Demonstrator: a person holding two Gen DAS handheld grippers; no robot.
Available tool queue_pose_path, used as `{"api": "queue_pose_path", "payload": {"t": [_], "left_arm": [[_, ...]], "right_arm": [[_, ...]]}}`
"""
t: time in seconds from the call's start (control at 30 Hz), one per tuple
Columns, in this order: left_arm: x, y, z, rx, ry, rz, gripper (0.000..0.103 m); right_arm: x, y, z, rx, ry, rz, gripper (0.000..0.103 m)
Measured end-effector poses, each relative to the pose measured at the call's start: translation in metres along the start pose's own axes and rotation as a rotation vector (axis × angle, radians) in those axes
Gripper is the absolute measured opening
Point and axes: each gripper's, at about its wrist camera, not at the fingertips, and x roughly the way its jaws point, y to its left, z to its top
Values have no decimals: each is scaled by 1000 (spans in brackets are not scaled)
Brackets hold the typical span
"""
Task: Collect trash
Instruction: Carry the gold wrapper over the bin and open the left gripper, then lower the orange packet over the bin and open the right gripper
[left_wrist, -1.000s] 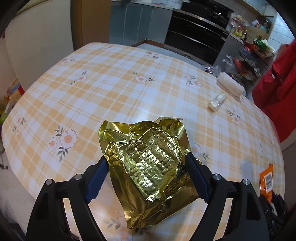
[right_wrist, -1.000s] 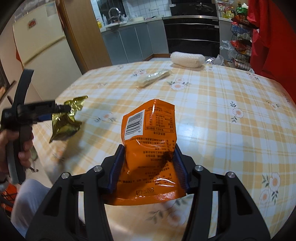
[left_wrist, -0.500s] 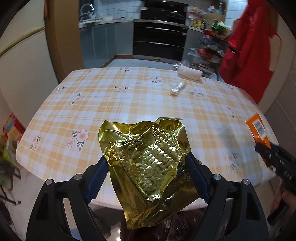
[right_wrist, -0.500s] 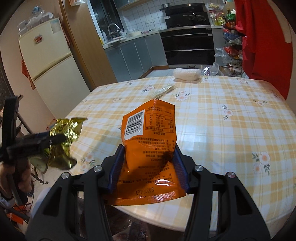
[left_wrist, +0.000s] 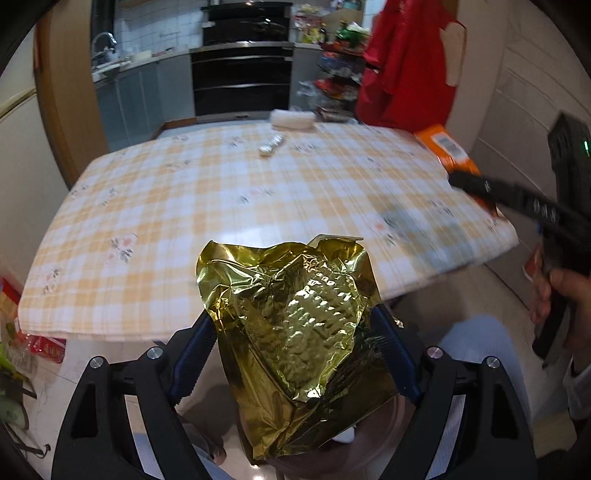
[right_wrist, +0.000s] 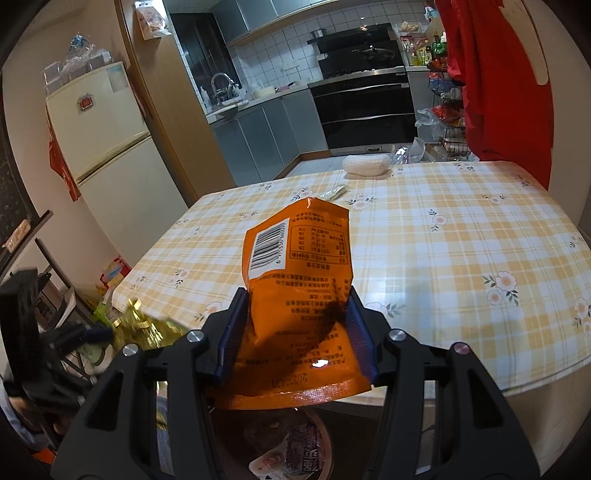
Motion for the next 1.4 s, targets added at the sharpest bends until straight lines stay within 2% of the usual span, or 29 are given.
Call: {"api": "queue_pose_path", "payload": {"t": [0.2, 0.6, 0.77, 1.03, 1.4], "left_arm": [[3, -15, -19, 32, 35, -21, 81], [6, -31, -26, 74, 67, -32, 85], [5, -25, -27, 48, 61, -21, 89], [-14, 0, -21, -40, -23, 61, 97], [-53, 45, -16, -206, -168, 157, 97]], "right_arm": [[-12, 7, -6, -10, -8, -1, 53], [-18, 7, -11, -9, -5, 8, 53], [-18, 8, -14, -9, -1, 8, 53], [-18, 17, -21, -28, 10, 8, 53], [-14, 43, -31, -95, 53, 14, 53]]}}
